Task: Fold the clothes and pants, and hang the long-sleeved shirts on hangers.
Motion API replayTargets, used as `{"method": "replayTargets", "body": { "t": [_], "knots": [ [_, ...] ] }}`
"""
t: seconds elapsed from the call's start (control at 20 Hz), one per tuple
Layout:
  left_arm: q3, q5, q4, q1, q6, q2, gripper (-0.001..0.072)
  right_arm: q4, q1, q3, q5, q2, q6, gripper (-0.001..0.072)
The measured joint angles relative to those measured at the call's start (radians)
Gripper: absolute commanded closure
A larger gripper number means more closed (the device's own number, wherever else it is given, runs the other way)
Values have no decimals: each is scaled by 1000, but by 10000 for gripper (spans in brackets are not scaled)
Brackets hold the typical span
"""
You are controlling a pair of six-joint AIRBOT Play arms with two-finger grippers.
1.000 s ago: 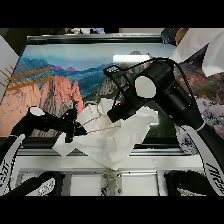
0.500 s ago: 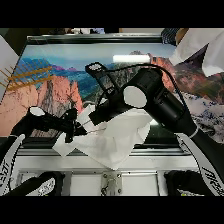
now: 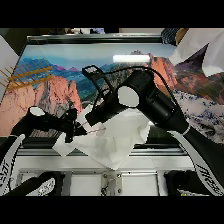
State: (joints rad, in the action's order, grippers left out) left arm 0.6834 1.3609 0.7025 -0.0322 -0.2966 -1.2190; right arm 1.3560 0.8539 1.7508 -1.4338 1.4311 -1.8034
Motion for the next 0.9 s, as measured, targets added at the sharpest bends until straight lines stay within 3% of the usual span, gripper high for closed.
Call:
{"method": "replayTargets", "body": {
  "t": [0.05, 0.6, 0.65, 0.75, 0.9],
  "knots": [
    [0, 0, 0, 0, 3, 0, 690, 4, 0, 0, -7, 0, 0, 302],
    [0, 3, 0, 0, 7, 0, 690, -18, -32, 2, -39, -25, 2, 299],
    [0, 3, 0, 0, 7, 0, 690, -30, -44, 2, -42, -32, 2, 288],
    [0, 2, 0, 0, 7, 0, 690, -57, -67, 2, -50, -44, 10, 180],
    [0, 2, 0, 0, 7, 0, 690, -126, -120, 2, -68, -64, 69, 179]
  ]
}}
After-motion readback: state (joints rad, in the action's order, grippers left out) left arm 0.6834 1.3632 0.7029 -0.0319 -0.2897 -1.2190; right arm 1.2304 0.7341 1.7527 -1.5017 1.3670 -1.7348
